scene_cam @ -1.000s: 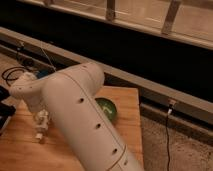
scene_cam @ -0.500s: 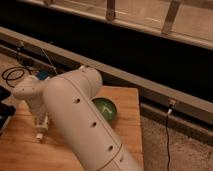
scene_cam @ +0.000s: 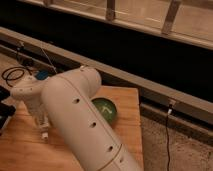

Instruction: Place the bottle in the ceramic bowl

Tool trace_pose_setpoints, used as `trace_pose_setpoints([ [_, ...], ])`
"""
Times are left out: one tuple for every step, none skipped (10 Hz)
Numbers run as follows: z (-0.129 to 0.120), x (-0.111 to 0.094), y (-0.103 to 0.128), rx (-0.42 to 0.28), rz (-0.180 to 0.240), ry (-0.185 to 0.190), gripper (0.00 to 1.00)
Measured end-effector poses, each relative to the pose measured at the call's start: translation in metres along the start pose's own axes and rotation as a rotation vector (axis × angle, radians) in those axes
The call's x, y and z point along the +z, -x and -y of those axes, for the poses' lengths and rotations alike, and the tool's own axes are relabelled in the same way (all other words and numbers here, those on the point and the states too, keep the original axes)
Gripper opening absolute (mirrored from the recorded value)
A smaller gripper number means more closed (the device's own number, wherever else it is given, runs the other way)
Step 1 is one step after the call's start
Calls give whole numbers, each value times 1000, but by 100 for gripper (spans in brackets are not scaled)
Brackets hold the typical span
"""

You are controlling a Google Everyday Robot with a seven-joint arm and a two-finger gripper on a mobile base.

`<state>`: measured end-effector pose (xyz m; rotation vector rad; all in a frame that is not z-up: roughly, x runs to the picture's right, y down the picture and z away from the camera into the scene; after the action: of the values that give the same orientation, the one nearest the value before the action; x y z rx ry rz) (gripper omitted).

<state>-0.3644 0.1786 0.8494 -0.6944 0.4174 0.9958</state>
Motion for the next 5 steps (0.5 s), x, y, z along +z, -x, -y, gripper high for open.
trace_pose_setpoints([
  [-3,2,-1,1,0,29,0],
  [2,2,-2,24,7,102,0],
  [10,1,-1,41,23,173,0],
  [31,-4,2,69,56,265,0],
  [43,-12,5,80,89,325,0],
])
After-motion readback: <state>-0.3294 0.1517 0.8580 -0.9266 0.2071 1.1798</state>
